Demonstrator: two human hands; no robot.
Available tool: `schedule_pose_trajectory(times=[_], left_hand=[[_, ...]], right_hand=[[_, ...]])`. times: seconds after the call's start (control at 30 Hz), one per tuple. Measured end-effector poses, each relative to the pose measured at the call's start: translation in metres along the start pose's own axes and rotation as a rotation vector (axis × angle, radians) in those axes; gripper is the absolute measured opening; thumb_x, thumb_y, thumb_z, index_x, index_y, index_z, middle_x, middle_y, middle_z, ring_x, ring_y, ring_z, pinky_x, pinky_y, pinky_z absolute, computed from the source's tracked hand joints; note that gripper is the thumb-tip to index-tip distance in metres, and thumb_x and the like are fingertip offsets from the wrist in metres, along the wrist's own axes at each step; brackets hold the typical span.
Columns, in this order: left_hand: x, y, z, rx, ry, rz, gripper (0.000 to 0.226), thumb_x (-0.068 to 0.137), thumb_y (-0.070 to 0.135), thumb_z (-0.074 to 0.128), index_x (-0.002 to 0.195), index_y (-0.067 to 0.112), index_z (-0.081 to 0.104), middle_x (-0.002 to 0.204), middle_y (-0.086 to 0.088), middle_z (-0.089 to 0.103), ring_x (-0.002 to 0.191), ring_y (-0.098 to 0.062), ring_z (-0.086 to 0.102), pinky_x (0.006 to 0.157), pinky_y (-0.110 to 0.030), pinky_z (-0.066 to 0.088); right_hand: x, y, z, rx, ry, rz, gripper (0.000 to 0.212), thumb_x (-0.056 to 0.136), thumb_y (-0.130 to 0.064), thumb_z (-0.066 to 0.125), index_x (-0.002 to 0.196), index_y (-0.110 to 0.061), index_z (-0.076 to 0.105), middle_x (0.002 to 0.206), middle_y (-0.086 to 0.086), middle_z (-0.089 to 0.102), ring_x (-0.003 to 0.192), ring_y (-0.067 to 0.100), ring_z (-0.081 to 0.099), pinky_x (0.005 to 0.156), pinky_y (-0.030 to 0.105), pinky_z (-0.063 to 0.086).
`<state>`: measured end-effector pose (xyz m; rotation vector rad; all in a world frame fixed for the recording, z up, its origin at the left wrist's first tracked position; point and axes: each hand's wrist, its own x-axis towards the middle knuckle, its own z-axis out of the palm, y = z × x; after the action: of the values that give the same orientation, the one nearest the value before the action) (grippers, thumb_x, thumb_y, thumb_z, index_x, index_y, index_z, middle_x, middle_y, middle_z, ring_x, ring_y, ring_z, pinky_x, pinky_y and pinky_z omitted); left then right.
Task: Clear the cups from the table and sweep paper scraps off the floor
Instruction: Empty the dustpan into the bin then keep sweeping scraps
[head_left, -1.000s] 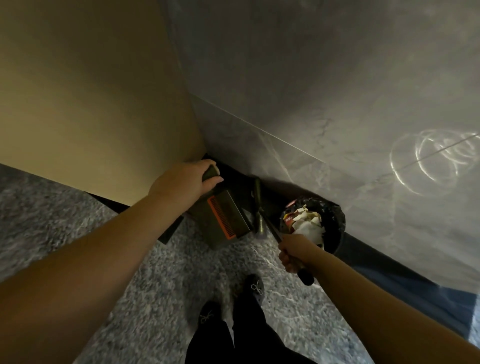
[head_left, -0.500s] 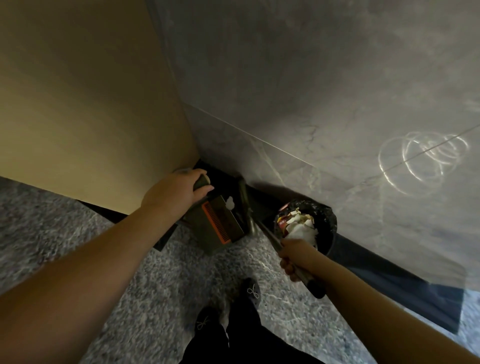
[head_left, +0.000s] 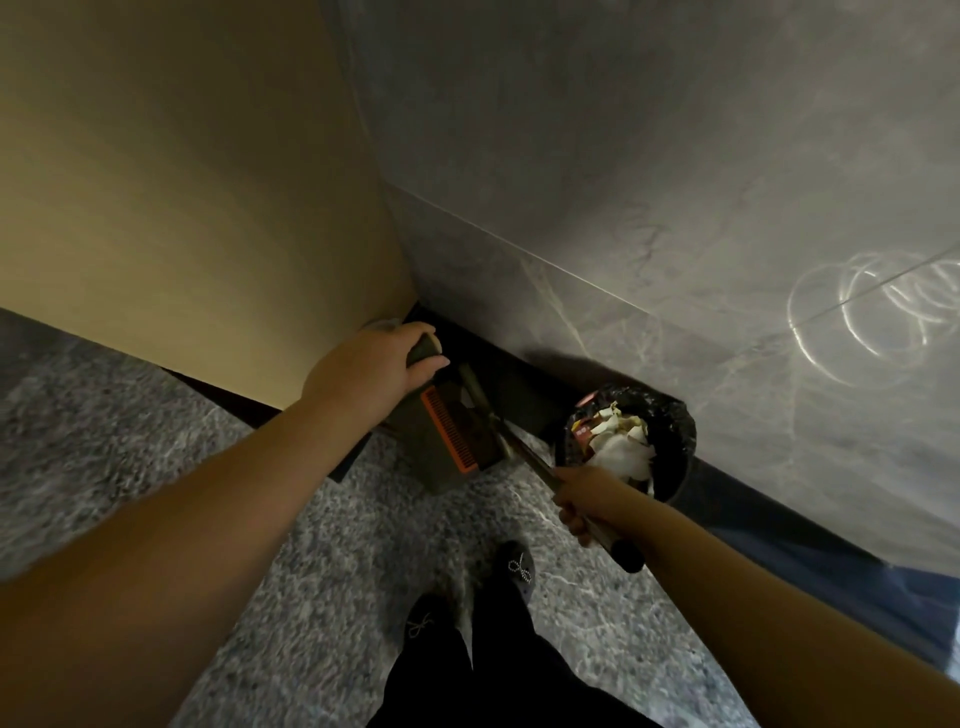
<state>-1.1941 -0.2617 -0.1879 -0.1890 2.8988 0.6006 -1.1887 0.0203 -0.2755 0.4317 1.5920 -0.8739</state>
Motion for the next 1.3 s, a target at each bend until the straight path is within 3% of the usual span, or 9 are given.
schedule_pose_trajectory(times=[0.17,0.33,0.53,0.7,0.83,0.93,1.13,1.3], left_hand=[[-0.018,0.006,0.000,-0.045,0.004,0.022,0.042,0.093,0.051,0.055,0.126,0.025,0.058,0.108,-0.010,0.062,0.089,-0.025,0.059,0.058,-0.027,0.030],[-0.056,0.003,-0.002,-0.059,0.019,0.032,0.029,0.093,0.050,0.056,0.112,0.028,0.059,0.065,0.013,0.047,0.056,-0.009,0.049,0.044,-0.022,0.025],[-0.113,-0.011,-0.012,-0.040,0.030,0.083,0.030,0.093,0.048,0.056,0.113,0.024,0.059,0.055,0.010,0.047,0.045,-0.009,0.044,0.041,-0.027,0.027],[-0.170,-0.019,-0.040,0.028,0.095,0.118,0.032,0.094,0.047,0.054,0.115,0.023,0.059,0.064,-0.004,0.057,0.054,-0.024,0.053,0.046,-0.035,0.038],[-0.221,-0.021,-0.061,0.051,0.124,0.164,0.034,0.095,0.050,0.051,0.118,0.026,0.058,0.069,-0.007,0.059,0.058,-0.026,0.055,0.050,-0.039,0.044],[-0.250,-0.017,-0.077,0.098,0.177,0.212,0.038,0.095,0.050,0.051,0.121,0.023,0.058,0.067,-0.007,0.059,0.056,-0.026,0.054,0.046,-0.033,0.038],[-0.290,0.013,-0.113,0.130,0.254,0.327,0.038,0.092,0.049,0.056,0.118,0.022,0.061,0.072,-0.015,0.064,0.063,-0.036,0.060,0.053,-0.040,0.050],[-0.318,0.062,-0.138,0.135,0.302,0.398,0.036,0.090,0.049,0.058,0.113,0.022,0.063,0.070,-0.008,0.058,0.064,-0.035,0.060,0.055,-0.034,0.044]], right_hand=[[-0.019,0.011,-0.004,0.174,0.038,0.037,0.020,0.097,-0.004,0.035,0.093,-0.020,0.047,0.053,0.003,0.043,0.034,0.010,0.037,0.040,0.017,0.033],[-0.051,0.031,-0.004,0.241,0.032,0.026,0.020,0.097,-0.005,0.035,0.093,-0.020,0.048,0.053,0.003,0.042,0.035,0.010,0.035,0.039,0.016,0.030],[-0.094,0.074,0.040,0.312,0.047,-0.068,0.025,0.095,-0.004,0.038,0.092,-0.027,0.048,0.054,0.003,0.045,0.035,0.010,0.038,0.039,0.017,0.032],[-0.130,0.117,0.098,0.321,0.165,-0.213,0.015,0.096,-0.006,0.040,0.092,-0.016,0.051,0.055,0.006,0.047,0.035,0.012,0.038,0.040,0.020,0.034],[-0.164,0.154,0.138,0.363,0.217,-0.327,0.030,0.093,0.003,0.039,0.112,-0.015,0.053,0.056,0.007,0.048,0.034,0.012,0.041,0.035,0.020,0.036],[-0.187,0.176,0.158,0.408,0.234,-0.355,0.037,0.093,0.004,0.039,0.110,-0.026,0.053,0.056,0.006,0.049,0.035,0.011,0.042,0.035,0.020,0.036],[-0.234,0.219,0.169,0.466,0.238,-0.360,0.043,0.093,-0.002,0.041,0.125,-0.030,0.047,0.056,0.003,0.051,0.039,0.010,0.044,0.037,0.021,0.037],[-0.269,0.253,0.160,0.458,0.257,-0.388,0.028,0.095,-0.007,0.042,0.114,-0.023,0.054,0.057,0.002,0.053,0.041,0.010,0.047,0.039,0.023,0.039]])
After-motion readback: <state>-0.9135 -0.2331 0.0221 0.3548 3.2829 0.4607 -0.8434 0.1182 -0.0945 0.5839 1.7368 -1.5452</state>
